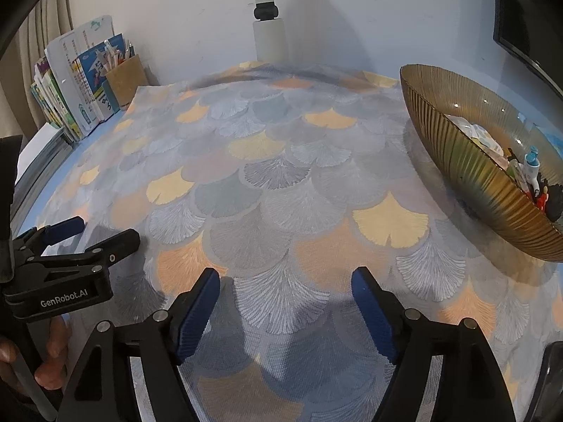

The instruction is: Organize rigid objects

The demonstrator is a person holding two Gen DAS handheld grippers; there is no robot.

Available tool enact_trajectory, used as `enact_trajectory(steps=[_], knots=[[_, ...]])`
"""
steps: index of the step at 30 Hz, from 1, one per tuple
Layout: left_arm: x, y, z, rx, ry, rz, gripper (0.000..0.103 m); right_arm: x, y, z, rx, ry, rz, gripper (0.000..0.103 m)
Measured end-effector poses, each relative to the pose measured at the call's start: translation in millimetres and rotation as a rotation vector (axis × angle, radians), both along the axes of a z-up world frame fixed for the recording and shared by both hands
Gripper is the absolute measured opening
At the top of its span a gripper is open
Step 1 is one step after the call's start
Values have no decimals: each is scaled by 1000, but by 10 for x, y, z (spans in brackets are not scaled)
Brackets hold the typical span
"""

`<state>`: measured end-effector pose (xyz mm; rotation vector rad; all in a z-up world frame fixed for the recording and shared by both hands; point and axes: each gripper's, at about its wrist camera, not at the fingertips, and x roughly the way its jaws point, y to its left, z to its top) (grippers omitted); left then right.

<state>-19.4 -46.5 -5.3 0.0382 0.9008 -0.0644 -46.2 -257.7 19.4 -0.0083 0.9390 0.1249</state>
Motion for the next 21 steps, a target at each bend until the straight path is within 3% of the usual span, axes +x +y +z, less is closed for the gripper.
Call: enact_trajectory(steps=[21], knots=[[63, 15, -23, -3, -2, -4, 103, 14, 2, 1, 16, 7, 18, 83]])
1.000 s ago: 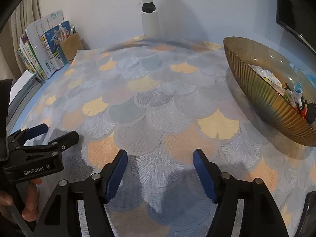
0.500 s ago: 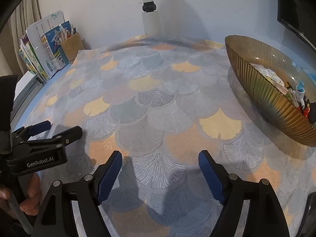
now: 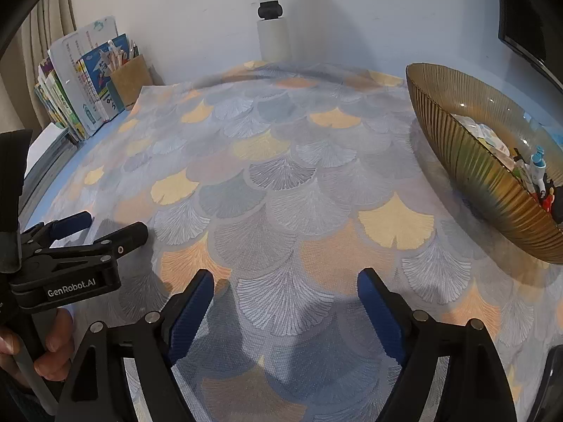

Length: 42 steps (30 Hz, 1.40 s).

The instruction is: Organize rigid objects

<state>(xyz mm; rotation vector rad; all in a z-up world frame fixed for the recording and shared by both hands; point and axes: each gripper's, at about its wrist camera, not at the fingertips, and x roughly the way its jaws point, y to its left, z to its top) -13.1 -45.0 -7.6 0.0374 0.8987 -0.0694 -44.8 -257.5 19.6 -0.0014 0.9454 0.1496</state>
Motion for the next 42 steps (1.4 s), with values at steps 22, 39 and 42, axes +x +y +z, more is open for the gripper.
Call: enact_trajectory(steps=[22, 39, 42], knots=[[-2, -7, -4, 0, 0, 4, 103, -17, 35, -12, 4, 5, 10, 90], [-5, -9, -7, 0, 0, 5, 103, -23, 43, -8, 6, 6, 9, 91], [-4, -10, -7, 0, 0, 5, 103, -19, 47, -10, 4, 7, 10, 91]])
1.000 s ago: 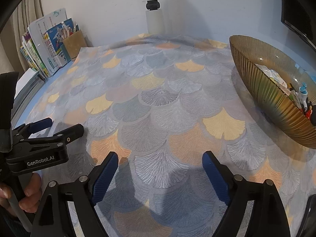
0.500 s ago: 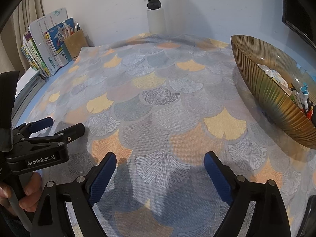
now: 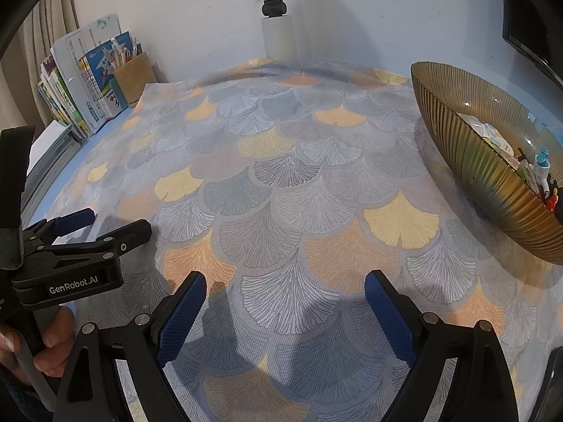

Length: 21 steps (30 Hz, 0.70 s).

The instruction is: Organize rigid objects

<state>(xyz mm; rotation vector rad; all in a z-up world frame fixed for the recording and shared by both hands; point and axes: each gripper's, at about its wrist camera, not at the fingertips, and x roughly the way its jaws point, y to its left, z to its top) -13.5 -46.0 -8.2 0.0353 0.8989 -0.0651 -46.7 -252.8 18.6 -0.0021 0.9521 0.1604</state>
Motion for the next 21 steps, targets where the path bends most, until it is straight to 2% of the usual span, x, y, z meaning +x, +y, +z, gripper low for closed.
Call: enact_trajectory(steps=[21], knots=[[3, 3, 8, 0, 1, 0, 103, 25, -14, -7, -11, 7, 9, 93]])
